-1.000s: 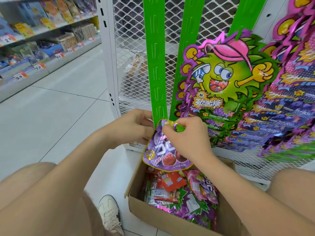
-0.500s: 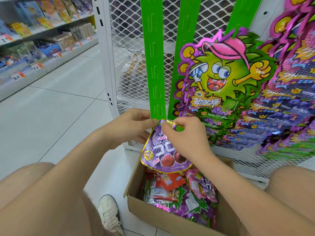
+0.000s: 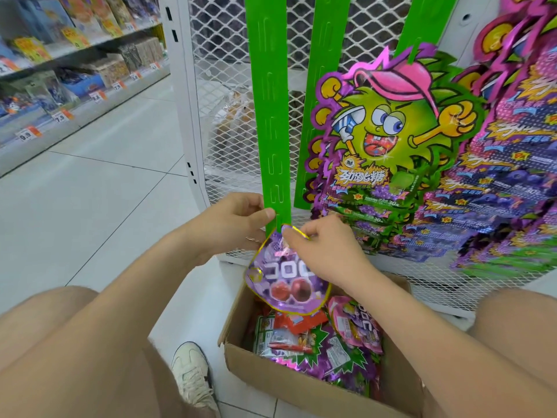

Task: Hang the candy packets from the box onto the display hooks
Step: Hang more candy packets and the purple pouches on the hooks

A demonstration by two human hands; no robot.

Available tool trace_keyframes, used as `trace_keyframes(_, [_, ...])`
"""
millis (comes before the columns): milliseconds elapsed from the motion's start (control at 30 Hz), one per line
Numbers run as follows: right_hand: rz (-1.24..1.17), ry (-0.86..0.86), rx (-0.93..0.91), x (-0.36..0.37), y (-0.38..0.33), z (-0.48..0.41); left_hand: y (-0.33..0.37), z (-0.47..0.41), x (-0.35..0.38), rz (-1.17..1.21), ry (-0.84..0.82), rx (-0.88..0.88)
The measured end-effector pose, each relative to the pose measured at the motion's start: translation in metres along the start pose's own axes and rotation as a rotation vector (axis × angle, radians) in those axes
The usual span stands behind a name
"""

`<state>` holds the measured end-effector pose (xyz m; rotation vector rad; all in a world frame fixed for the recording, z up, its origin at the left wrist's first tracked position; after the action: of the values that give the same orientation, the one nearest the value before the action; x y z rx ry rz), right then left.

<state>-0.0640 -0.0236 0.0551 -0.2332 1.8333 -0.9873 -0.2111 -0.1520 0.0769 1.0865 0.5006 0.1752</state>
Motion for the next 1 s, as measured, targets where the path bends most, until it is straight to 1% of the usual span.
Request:
trace_keyframes(100, [-0.046, -0.149, -0.019, 0.008, 0.006, -0.001, -0.002, -0.002, 0.002, -0.183, 0.069, 0.11])
trace_keyframes(200, [-0.068, -0.183, -0.055, 0.01, 0.018, -0.007, -0.015, -0.013, 0.006, -0.472, 0.115, 0.16])
trace_keyframes(267, [-0.021, -0.17, -0.006, 0.01, 0.034, -0.011, -0.029, -0.023, 0.009, -0.631, 0.16, 0.138])
trace_keyframes(333, [0.0, -0.203, 0.097, 0.013, 0.052, -0.01, -0.044, -0.033, 0.014, -0.649, 0.225, 0.113])
trace_keyframes(400, [0.023, -0.255, 0.21, 0.022, 0.077, -0.006, -0.059, -0.043, 0.023, -0.653, 0.343, 0.046])
trace_keyframes(467, [0.068, -0.307, 0.319, 0.032, 0.102, 0.005, -0.078, -0.046, 0.035, -0.709, 0.528, -0.167])
trace_keyframes(500, [0.083, -0.344, 0.35, 0.039, 0.116, 0.01, -0.087, -0.043, 0.045, -0.745, 0.572, -0.298])
trace_keyframes(533, [0.092, -0.39, 0.374, 0.045, 0.13, 0.018, -0.098, -0.043, 0.058, -0.77, 0.556, -0.384])
trace_keyframes(567, [0.103, -0.437, 0.394, 0.051, 0.143, 0.028, -0.109, -0.043, 0.072, -0.792, 0.488, -0.42])
trace_keyframes(600, [0.125, -0.483, 0.413, 0.058, 0.156, 0.039, -0.121, -0.047, 0.086, -0.801, 0.399, -0.4])
trace_keyframes(700, [0.234, -0.567, 0.465, 0.08, 0.204, 0.077, -0.163, -0.065, 0.127, -0.805, -0.05, -0.254])
trace_keyframes(733, [0.265, -0.587, 0.495, 0.086, 0.221, 0.091, -0.182, -0.071, 0.139, -0.814, -0.165, -0.255])
trace_keyframes(767, [0.31, -0.624, 0.535, 0.093, 0.237, 0.106, -0.2, -0.076, 0.148, -0.805, -0.242, -0.297])
trace_keyframes(800, [0.377, -0.657, 0.571, 0.098, 0.25, 0.119, -0.219, -0.081, 0.158, -0.79, -0.284, -0.313])
trace_keyframes(833, [0.398, -0.653, 0.586, 0.103, 0.262, 0.131, -0.239, -0.087, 0.167, -0.788, -0.29, -0.339])
trace_keyframes(867, [0.44, -0.687, 0.606, 0.108, 0.272, 0.141, -0.256, -0.093, 0.175, -0.794, -0.287, -0.338])
trace_keyframes(933, [0.293, -0.712, 0.759, 0.116, 0.28, 0.159, -0.278, -0.103, 0.187, -0.827, -0.249, -0.339])
trace_keyframes(1000, [0.226, -0.697, 0.831, 0.123, 0.282, 0.166, -0.281, -0.107, 0.195, -0.79, -0.213, -0.364])
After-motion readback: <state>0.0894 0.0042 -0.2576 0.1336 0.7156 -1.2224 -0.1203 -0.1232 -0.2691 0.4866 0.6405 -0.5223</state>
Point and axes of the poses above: each hand's wrist, its own z-axis away from the middle knuckle, its own x-axis out of the palm, y = z × x, the point moved 3 cm from there along -z, towards the middle knuckle, and after that the axes turned 8 degrees about -x, right-handed, at the moved point
